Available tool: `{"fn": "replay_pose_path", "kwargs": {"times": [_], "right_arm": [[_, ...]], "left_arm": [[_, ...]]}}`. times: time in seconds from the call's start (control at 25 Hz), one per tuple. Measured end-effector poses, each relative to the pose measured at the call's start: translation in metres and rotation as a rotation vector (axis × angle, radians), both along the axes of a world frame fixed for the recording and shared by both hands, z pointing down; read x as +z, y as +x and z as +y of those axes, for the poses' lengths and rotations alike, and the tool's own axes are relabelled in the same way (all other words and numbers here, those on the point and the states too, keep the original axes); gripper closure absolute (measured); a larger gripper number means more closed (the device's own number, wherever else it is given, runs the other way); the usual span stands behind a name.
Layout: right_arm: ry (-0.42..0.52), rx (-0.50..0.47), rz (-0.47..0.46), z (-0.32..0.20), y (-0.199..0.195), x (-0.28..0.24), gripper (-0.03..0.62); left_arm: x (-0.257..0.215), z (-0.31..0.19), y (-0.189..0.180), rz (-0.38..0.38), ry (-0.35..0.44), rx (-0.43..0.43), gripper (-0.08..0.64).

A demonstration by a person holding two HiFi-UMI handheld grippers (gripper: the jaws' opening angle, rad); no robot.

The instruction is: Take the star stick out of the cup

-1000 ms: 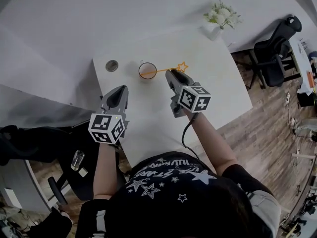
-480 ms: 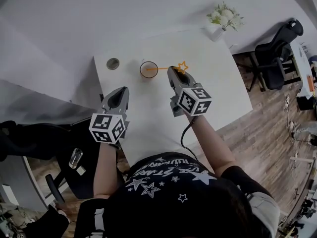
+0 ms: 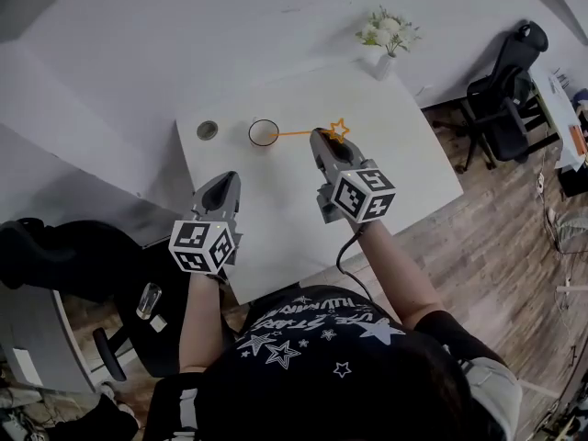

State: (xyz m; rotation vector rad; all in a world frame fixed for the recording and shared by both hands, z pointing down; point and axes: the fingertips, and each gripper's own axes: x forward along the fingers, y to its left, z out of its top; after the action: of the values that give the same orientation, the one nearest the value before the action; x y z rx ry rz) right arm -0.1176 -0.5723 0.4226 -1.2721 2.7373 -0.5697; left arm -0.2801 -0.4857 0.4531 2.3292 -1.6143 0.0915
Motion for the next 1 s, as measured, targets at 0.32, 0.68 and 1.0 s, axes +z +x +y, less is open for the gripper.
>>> {"fn": "replay_pose_path", "kwargs": {"times": [0.32,0.68,1.0], "right_arm": [[0.01,0.009,-0.033,0.043,0.038,-0.013,0.56],[0.019,-0.016,-0.032,0.092,0.074,-0.019,0.56],[0.029,-0.05,-0.026,0.135,0.097,-0.02,0.56]], "left_arm": [[-0.019,0.039,0.035,-0.02,0.034,0.012,0.557],[-0.027,0.086,0.071,-0.028,0.05,0.012,0.557],[-0.034,0.125,0.104,-0.044,0.062,0.015,0.557]]}}
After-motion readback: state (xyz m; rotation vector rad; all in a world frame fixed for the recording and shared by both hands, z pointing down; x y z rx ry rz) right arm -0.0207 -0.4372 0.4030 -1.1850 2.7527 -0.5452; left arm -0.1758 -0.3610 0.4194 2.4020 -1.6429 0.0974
